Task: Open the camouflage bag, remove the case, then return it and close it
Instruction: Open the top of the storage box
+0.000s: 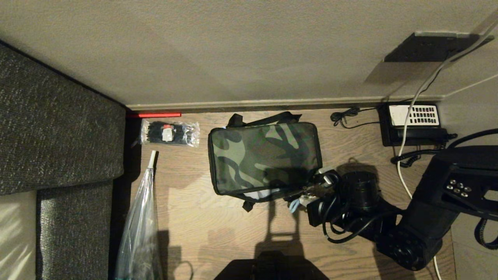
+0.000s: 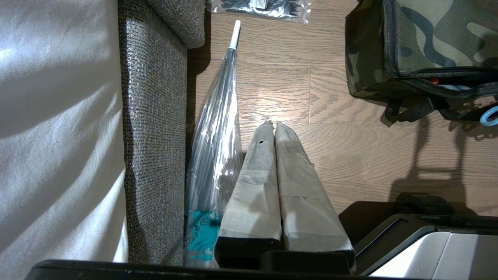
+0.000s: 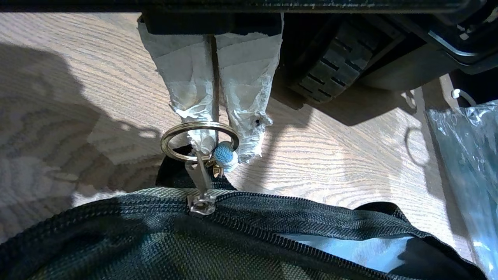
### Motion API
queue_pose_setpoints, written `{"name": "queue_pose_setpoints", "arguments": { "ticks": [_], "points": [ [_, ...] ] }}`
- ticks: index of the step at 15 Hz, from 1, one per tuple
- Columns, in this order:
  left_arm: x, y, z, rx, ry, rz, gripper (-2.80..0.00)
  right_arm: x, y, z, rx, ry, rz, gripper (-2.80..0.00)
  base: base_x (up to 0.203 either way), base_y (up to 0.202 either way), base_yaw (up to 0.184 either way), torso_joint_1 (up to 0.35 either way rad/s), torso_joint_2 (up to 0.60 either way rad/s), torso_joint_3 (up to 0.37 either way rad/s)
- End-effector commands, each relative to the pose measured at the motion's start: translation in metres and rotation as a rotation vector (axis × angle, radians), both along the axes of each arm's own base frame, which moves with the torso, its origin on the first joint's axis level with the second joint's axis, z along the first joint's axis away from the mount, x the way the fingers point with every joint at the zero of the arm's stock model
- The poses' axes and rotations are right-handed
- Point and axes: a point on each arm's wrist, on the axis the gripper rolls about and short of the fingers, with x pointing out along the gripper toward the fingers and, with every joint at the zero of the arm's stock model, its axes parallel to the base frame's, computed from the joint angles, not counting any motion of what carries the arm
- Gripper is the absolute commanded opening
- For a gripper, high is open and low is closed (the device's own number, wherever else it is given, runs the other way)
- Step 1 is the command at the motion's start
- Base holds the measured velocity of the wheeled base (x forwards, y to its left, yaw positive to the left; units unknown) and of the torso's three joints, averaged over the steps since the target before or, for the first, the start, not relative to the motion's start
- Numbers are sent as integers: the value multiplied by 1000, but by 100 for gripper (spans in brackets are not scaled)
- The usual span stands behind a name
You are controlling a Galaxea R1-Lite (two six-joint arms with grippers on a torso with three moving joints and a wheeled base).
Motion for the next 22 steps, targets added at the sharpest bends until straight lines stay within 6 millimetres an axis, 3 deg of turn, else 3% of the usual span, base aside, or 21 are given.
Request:
{"name": "queue_pose_setpoints", "arguments": {
  "ticks": [1, 10, 22],
  "points": [
    [0, 0, -1, 0, 1, 1, -280, 1, -1, 0, 2, -7, -1, -280, 0, 0, 0, 0, 0, 0],
    [0, 0, -1, -1, 1, 1, -280, -1, -3, -2, -12, 13, -5, -280, 0, 0, 0, 0, 0, 0],
    [0, 0, -1, -1, 1, 1, -280, 13, -33, 1, -71, -14, -59, -280, 0, 0, 0, 0, 0, 0]
  ]
}}
